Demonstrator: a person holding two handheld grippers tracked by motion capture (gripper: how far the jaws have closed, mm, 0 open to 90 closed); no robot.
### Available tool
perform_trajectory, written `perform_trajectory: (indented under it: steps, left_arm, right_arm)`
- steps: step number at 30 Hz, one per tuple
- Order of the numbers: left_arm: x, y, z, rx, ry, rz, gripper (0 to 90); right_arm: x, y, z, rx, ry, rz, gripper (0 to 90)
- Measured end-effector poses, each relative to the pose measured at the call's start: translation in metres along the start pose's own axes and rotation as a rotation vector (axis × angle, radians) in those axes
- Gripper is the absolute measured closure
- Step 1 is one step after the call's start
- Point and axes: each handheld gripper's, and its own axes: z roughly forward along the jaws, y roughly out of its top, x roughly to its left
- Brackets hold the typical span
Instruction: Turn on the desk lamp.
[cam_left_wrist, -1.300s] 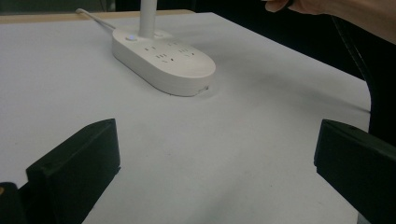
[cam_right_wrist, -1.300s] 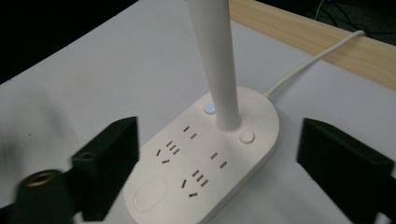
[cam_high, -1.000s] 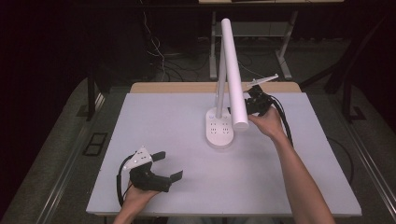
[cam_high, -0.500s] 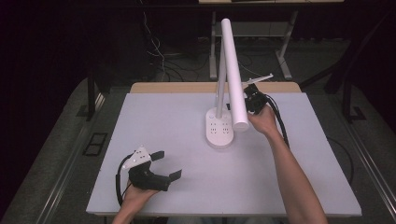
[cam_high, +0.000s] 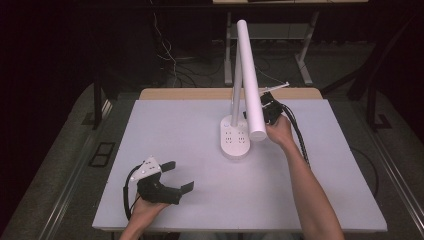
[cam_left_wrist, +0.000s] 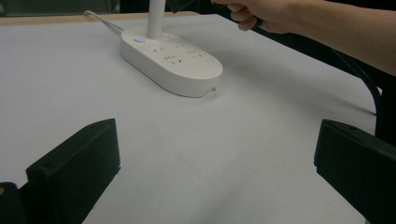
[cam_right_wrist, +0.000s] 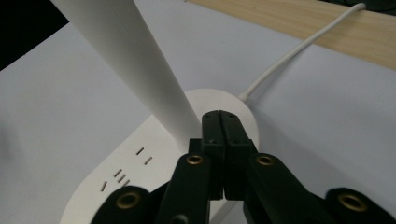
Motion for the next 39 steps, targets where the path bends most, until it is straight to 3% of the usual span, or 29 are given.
perform_trajectory:
  steps: [20, 39]
  left_arm:
    - [0.002, 0.0, 0.0, 0.002, -0.003, 0.0, 0.0]
    - [0.001, 0.0, -0.001, -0.001, -0.009, -0.002, 0.0]
  right_arm:
    - [-0.006, -0.011, 0.027, 0.056, 0.019, 0.016, 89.7]
    - [-0.007, -0.018, 0.031, 0.024, 0.04, 0.037, 90.0]
